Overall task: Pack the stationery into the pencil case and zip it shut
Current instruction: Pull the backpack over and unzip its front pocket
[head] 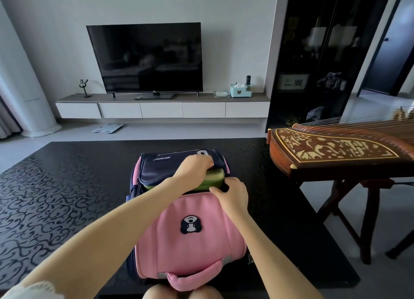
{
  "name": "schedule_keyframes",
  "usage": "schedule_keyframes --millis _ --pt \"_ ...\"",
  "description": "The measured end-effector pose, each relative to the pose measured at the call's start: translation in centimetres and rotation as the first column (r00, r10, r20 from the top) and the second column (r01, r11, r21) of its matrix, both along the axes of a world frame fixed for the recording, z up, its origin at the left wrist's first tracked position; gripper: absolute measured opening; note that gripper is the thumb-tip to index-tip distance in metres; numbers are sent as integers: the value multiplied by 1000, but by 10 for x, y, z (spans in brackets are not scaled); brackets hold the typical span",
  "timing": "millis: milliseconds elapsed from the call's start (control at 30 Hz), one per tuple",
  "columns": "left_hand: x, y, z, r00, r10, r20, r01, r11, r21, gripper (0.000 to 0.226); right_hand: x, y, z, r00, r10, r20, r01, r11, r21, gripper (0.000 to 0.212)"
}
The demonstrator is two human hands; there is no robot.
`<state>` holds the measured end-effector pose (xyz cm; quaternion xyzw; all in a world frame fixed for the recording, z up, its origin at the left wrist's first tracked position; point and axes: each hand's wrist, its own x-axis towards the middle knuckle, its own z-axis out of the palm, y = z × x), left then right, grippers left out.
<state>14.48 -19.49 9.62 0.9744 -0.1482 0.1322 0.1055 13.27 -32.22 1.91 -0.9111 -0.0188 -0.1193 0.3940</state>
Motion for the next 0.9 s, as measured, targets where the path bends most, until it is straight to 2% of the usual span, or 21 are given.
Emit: schedule_keyframes --millis 100,233,300,400,467,533,633,733,800,833,900 --pt "10 -5 9 998 56 8 -55 995 -79 15 -10 2 -9 997 -32 76 33 999 -13 43" --pt "4 -11 6 999 20 -33 -21 1000 -20 19 6 10 -4 992 -109 -59 110 994 20 60" --pt "1 -10 2 999 -6 -37 6 1000 -8 21 18 11 0 985 -124 -119 127 992 18 60" --pt "1 -4 -4 1000 -27 -12 26 998 -59 20 30 10 1 984 -103 -144 102 995 -16 54" --pt "1 -2 -7 1000 -16 -25 14 995 -94 23 34 11 -1 976 -143 -164 149 989 26 56" --pt "1 -1 -9 999 -2 -45 -3 993 -121 27 32 13 -2 964 -211 -162 218 976 28 61" --pt "0 3 -8 991 -41 -129 26 993 -112 26 28 18 0 953 -266 -147 259 964 -64 73" --pt "-9 16 -5 979 -110 -175 74 977 -198 23 21 13 1 974 -190 -125 185 982 -46 57" --pt "-18 35 -5 993 -35 -116 -7 940 -342 24 10 3 -1 990 -112 -82 113 994 5 36" --pt "-23 49 -6 995 61 -77 -88 905 -417 24 2 -2 -3 995 -90 -35 92 995 36 31" --pt "-32 81 -13 948 314 -44 -296 829 -475 31 -15 -7 -7 989 -81 127 81 997 10 35"
